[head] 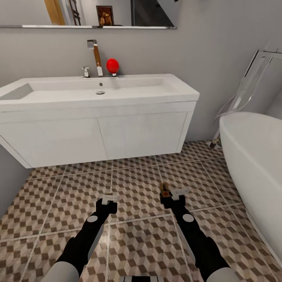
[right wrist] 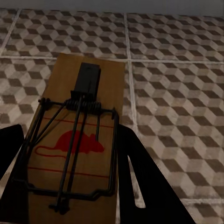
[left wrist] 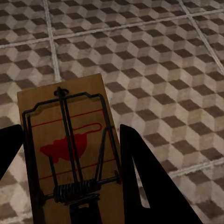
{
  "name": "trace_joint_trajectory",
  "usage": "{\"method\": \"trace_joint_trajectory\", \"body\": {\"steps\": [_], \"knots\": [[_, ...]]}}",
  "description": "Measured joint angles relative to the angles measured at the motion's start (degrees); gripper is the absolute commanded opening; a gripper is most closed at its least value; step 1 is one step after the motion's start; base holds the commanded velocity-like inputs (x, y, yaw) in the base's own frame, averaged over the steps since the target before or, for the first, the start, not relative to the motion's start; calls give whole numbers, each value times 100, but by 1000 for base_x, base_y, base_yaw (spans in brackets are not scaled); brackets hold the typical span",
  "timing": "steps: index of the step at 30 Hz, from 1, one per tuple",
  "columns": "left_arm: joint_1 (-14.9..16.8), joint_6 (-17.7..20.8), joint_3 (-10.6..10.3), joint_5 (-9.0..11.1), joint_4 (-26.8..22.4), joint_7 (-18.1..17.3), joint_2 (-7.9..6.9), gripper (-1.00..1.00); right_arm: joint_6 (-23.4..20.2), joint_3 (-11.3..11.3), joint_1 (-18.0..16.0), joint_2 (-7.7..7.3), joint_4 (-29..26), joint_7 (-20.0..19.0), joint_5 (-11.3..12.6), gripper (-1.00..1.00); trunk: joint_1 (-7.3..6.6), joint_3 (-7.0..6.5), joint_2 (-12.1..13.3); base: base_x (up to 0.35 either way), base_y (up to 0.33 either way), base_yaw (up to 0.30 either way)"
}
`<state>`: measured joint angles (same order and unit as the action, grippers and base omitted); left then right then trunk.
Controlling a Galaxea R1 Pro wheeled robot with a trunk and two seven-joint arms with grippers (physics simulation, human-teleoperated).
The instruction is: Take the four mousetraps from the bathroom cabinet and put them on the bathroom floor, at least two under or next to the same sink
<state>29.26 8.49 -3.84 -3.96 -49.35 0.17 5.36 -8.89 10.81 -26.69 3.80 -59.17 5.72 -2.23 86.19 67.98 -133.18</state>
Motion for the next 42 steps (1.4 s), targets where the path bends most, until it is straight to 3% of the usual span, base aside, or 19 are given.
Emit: {"method": "trace_joint_trajectory", "body": {"steps": [12,25,42], "knots": [[-47,13,-25,4,-898,0,-9,-100,-3,28,7,0,-6,-2,0,-100,264,325,-481,0,0,0],[-53,15,-143,5,-926,0,-9,-100,3,29,8,0,-2,1,0,-100,549,677,-1003,0,0,0],[-53,15,-171,5,-925,0,-9,-100,5,29,8,0,-5,-1,0,-100,594,1208,-1027,0,0,0]]}}
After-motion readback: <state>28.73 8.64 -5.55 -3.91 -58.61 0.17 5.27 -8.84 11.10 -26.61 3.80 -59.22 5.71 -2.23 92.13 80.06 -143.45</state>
